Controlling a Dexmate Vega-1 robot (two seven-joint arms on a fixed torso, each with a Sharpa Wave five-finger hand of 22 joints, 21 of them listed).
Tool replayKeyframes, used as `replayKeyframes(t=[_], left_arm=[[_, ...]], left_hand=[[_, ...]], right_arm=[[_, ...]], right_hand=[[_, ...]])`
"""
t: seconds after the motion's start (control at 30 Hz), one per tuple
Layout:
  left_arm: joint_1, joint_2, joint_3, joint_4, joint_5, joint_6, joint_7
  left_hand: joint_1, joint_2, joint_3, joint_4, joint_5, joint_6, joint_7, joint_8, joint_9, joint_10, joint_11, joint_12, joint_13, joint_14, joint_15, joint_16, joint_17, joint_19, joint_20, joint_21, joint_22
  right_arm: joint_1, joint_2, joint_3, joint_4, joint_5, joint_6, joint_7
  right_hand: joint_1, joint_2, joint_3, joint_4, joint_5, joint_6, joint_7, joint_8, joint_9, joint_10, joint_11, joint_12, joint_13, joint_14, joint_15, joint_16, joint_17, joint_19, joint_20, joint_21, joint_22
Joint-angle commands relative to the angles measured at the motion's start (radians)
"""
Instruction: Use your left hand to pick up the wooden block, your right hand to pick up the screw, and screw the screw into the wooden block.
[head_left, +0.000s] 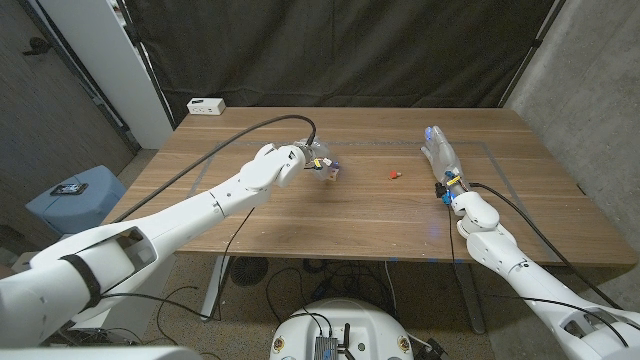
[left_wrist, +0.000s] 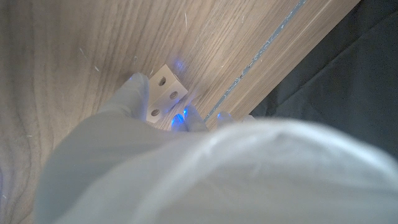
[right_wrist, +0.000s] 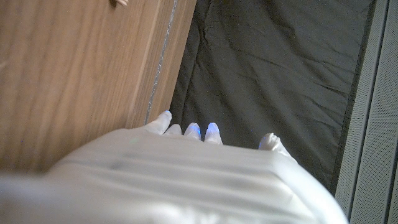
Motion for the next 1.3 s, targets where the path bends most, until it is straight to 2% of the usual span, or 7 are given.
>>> replayKeyframes(t=[0.03,0.5,0.6,1.07,1.3], left_arm=[[0.013,-0.003,0.007,0.017,0.009,-0.002,0.064],[0.021,-0.001,0.006,0.036,0.001,-0.018,0.137],[0.023,-0.001,0.007,0.039,0.002,-0.019,0.152],[0.034,0.000,0.003,0.043,0.003,0.004,0.186],[0.034,-0.005,0.004,0.046,0.001,0.020,0.169]], left_hand=[[0.020,0.002,-0.009,0.001,0.005,0.021,0.006,0.004,0.004,0.016,-0.001,0.007,0.009,0.035,-0.011,0.012,0.002,-0.014,0.005,0.006,0.002],[0.053,0.002,-0.025,-0.002,0.006,0.074,0.002,0.009,0.007,0.081,-0.003,0.036,0.032,0.112,-0.033,0.017,0.004,0.050,0.004,0.013,0.003],[0.068,0.005,-0.036,0.000,0.006,0.116,-0.010,0.016,0.008,0.127,-0.004,0.056,0.047,0.143,-0.047,0.017,0.005,0.082,0.004,0.014,0.002],[0.102,0.009,-0.070,0.005,0.003,0.211,-0.023,0.020,0.010,0.229,-0.006,0.113,0.097,0.236,-0.072,0.020,0.008,0.158,0.005,0.011,0.002],[0.106,0.012,-0.080,0.007,0.003,0.224,-0.026,0.015,0.011,0.246,-0.007,0.127,0.113,0.254,-0.064,0.018,0.008,0.175,0.006,0.011,0.002]], right_arm=[[-0.003,-0.002,0.002,-0.002,0.003,0.002,0.004],[-0.008,-0.003,0.003,-0.006,0.005,-0.003,0.000],[-0.009,-0.002,0.003,-0.005,0.005,-0.001,0.000],[-0.003,0.004,0.002,0.009,0.010,-0.002,0.006],[0.003,0.008,0.000,0.018,0.009,-0.002,0.007]], right_hand=[[-0.005,0.001,0.002,-0.004,0.003,-0.004,-0.004,0.004,0.006,0.005,-0.005,0.008,0.002,-0.008,-0.002,0.007,0.001,-0.008,-0.010,0.005,0.003],[-0.006,0.002,0.003,-0.004,0.003,-0.003,-0.006,0.005,0.006,0.010,-0.005,0.009,0.002,-0.007,-0.002,0.008,0.001,-0.007,-0.011,0.006,0.003],[-0.007,0.002,0.003,-0.004,0.003,-0.003,-0.005,0.005,0.006,0.010,-0.006,0.009,0.002,-0.007,-0.002,0.008,0.001,-0.007,-0.011,0.006,0.003],[-0.008,0.002,0.004,-0.005,0.004,0.000,-0.006,0.006,0.006,0.012,-0.002,0.009,0.002,-0.006,-0.002,0.008,0.001,-0.007,-0.010,0.006,0.003],[-0.009,0.003,0.004,-0.005,0.004,0.001,-0.007,0.006,0.006,0.013,-0.004,0.009,0.002,-0.006,-0.003,0.008,0.002,-0.006,-0.009,0.006,0.003]])
